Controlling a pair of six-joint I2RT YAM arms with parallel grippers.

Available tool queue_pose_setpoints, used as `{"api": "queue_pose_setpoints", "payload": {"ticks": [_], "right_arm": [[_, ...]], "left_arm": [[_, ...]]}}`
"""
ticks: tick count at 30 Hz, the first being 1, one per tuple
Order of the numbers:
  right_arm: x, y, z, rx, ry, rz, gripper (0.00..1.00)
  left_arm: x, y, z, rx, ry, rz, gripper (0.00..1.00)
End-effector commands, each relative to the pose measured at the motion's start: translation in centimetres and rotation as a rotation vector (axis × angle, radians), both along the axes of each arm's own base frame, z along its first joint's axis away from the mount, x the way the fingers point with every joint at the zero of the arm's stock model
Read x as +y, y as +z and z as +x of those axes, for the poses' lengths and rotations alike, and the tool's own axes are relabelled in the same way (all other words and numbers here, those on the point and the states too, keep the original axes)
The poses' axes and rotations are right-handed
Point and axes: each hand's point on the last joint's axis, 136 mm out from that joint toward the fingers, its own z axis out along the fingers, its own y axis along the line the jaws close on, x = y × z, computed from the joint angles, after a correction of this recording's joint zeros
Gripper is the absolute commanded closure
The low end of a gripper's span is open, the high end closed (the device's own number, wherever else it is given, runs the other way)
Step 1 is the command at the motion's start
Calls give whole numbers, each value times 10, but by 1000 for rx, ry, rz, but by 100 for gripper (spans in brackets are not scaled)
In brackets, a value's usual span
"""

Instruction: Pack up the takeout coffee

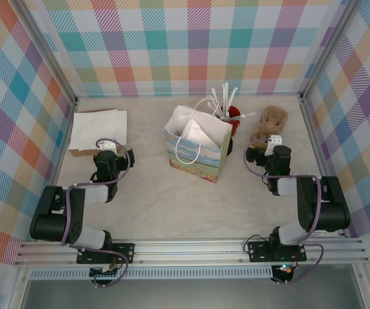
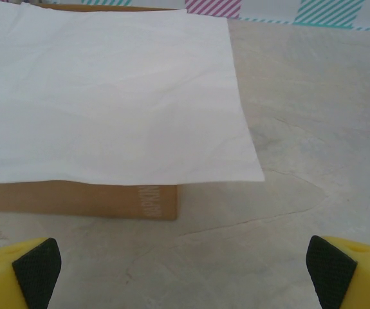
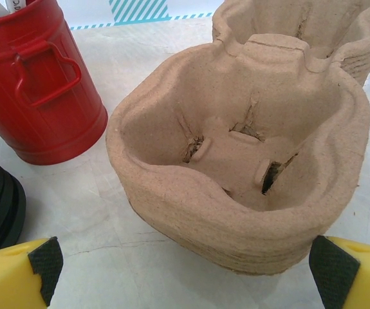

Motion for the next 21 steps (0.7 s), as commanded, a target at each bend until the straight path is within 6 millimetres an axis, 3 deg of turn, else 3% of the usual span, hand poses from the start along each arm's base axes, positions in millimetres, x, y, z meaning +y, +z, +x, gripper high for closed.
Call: {"api": "queue_pose_setpoints", "payload": {"ticks": [1,5,21], "right_arm": [[5,5,2,-30,41,-4,0],[6,5,3,-30,44,-4,0],[6,5,3,-28,45,-3,0]], "left_arm": [[-9,-6,7,-54,-69,-11,0],[-20,-8,10,-26,-136,-12,0],[-16,-11,16,9,-129,-34,0]]}}
